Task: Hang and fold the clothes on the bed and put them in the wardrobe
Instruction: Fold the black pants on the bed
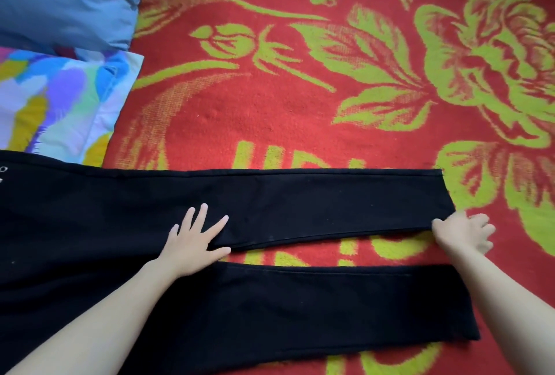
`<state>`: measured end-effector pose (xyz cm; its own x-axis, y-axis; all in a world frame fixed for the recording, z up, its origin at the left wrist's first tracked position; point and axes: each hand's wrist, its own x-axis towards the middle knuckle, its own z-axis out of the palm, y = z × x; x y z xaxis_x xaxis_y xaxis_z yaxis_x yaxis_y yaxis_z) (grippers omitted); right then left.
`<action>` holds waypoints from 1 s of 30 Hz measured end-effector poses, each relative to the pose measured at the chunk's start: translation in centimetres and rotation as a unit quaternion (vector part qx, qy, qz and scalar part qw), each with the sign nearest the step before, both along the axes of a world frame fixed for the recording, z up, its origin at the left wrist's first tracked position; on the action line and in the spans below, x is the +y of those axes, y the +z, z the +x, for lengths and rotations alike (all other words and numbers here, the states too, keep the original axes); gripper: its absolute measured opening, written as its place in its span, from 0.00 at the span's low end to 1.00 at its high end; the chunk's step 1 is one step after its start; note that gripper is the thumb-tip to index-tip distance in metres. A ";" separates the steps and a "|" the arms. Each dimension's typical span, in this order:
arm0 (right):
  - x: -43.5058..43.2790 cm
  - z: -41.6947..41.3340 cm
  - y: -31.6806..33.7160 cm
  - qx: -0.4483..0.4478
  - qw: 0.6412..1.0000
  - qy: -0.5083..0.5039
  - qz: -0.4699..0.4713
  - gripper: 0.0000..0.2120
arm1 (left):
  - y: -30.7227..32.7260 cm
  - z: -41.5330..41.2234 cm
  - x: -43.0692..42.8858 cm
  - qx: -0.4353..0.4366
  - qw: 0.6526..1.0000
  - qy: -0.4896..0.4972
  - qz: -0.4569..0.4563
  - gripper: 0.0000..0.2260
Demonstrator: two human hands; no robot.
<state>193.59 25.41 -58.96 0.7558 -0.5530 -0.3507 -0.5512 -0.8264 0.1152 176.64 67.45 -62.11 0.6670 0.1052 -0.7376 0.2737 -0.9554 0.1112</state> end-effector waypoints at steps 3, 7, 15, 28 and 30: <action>4.2 -0.3 0.9 0.026 0.993 0.118 -0.001 0.26 | 1.6 0.5 2.5 -0.107 0.994 0.017 0.027 0.26; 12.3 -1.2 0.7 0.044 0.942 0.329 0.043 0.28 | 3.1 -0.2 8.5 -0.152 0.974 0.060 0.157 0.26; 25.2 -3.8 -0.9 0.071 0.841 0.532 0.065 0.35 | 4.6 -2.8 21.3 -0.041 0.958 0.083 0.272 0.28; 28.7 -5.5 -2.2 0.036 0.851 0.516 -0.092 0.28 | 5.8 -0.7 25.8 -0.093 0.936 -0.037 0.338 0.34; 28.1 -6.6 -1.6 0.038 0.857 0.508 -0.083 0.18 | 7.2 -1.8 25.0 -0.137 0.920 -0.098 0.352 0.28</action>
<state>187.02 53.52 -60.59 0.8554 0.3290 -0.4000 0.4560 -0.8446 0.2805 174.84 92.41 -54.93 0.8755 0.3502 -0.3330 0.1416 -0.8448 -0.5160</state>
